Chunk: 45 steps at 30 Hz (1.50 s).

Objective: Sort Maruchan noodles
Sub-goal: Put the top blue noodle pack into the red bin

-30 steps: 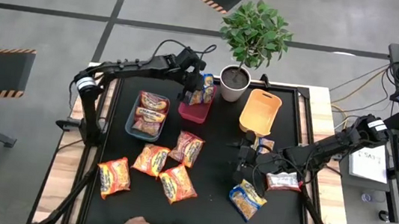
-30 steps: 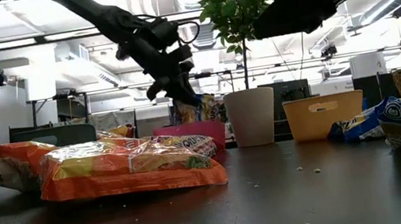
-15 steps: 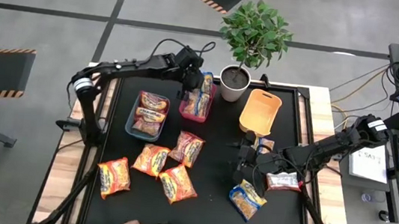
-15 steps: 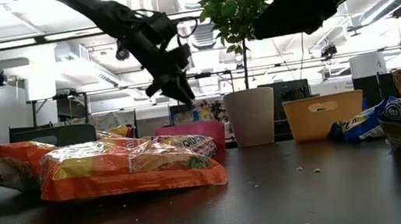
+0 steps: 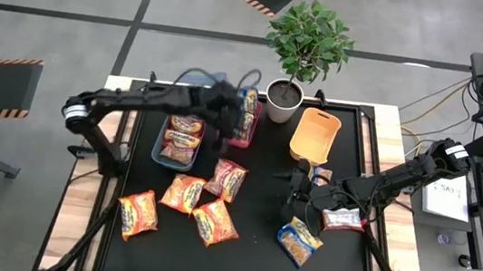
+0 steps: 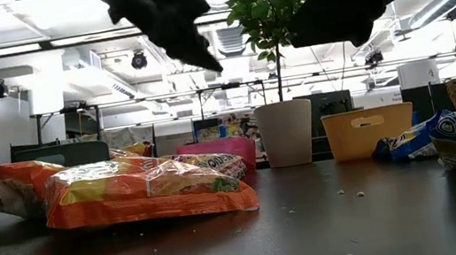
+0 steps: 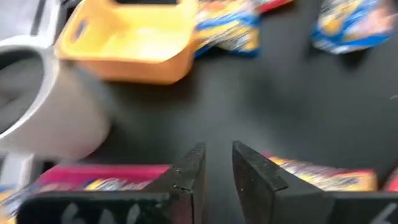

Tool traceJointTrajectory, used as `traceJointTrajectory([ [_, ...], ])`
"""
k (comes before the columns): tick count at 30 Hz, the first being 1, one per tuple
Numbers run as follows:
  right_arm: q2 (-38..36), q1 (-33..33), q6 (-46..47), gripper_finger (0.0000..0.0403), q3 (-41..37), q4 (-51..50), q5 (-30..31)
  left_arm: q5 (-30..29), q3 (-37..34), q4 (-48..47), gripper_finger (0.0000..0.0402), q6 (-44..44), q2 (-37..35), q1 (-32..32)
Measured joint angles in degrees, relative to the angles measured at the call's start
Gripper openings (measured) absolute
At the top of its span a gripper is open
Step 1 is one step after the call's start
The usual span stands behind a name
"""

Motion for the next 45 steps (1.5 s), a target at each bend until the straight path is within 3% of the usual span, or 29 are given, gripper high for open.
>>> traceJointTrajectory([
  [7,0.00,0.01,6.44,0.0224,0.00,0.01,0.01,-0.73,-12.88,17.66,0.0038,-8.00,-5.71,-11.90],
  [12,0.00,0.01,14.75,0.0224,0.00,-0.44,-0.10,-8.26,-20.68,27.93,0.0038,-12.30,-8.29,-18.55],
  [16,0.00,-0.29,24.98,0.0224,0.00,-4.31,-3.60,-9.92,-25.34,34.02,0.0038,-14.46,-9.38,-21.48],
  [22,0.00,-1.33,42.33,0.0224,0.00,-20.25,-16.33,-10.03,-28.23,36.76,0.0038,-14.98,-9.51,-22.41],
  [27,-1.24,-1.80,55.32,0.0224,0.00,-35.22,-18.55,-10.16,-28.25,37.63,0.0038,-13.70,-9.46,-22.36],
  [33,-4.50,-1.78,54.37,0.0216,0.40,-36.97,-18.73,-10.16,-28.25,39.77,0.0038,-10.68,-9.46,-22.34],
  [37,-7.38,-1.80,54.33,0.0210,3.26,-43.66,-18.71,-10.16,-28.25,40.47,0.0038,-10.11,-9.44,-22.34],
  [43,-7.40,-1.87,56.90,0.0210,10.70,-63.18,-19.32,-10.16,-28.25,40.39,0.0038,-9.80,-9.44,-22.28],
  [45,-6.24,-1.89,53.06,0.0210,12.58,-67.65,-20.85,-10.16,-28.25,40.34,0.0038,-9.80,-9.44,-22.28],
])
